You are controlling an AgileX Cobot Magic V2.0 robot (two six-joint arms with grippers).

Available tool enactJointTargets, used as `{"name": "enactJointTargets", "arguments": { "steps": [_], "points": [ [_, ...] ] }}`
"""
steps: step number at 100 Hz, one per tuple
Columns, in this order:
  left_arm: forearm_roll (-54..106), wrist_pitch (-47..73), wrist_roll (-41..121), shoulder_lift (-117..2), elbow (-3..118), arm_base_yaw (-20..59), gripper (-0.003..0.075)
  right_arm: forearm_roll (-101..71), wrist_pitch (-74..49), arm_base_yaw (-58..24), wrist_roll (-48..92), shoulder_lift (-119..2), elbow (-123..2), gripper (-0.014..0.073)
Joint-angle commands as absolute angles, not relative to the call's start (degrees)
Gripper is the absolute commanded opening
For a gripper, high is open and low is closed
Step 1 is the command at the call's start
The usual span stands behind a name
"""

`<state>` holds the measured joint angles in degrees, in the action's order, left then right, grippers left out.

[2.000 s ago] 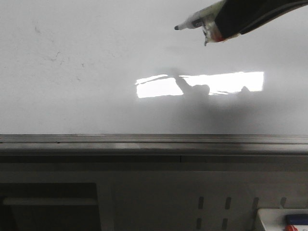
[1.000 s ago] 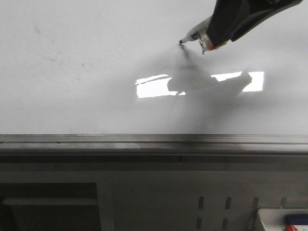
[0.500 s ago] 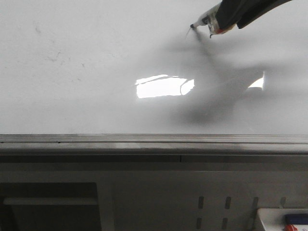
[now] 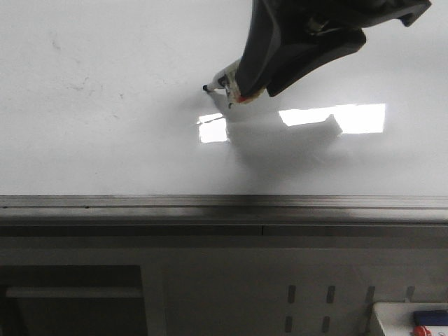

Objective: Write number 4 on whiteboard

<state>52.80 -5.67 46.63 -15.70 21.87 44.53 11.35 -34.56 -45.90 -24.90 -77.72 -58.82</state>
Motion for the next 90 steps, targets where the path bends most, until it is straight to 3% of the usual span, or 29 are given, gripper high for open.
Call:
{"name": "enactJointTargets", "arguments": {
  "steps": [1, 55, 90],
  "points": [
    [52.76, -8.08, 46.11, -16.31, 23.41, 44.49, -0.002, 13.22, -36.76, -45.19, -24.83, -79.01, -59.26, -0.0072],
    [52.38, -8.08, 46.11, -16.31, 23.41, 44.49, -0.002, 15.01, -47.29, -44.09, -24.83, -72.93, -59.38, -0.0072],
    [52.38, -8.18, 46.11, -16.31, 23.41, 44.49, -0.002, 16.69, -54.53, -33.32, -24.83, -65.59, -59.27, -0.0072]
  ]
}}
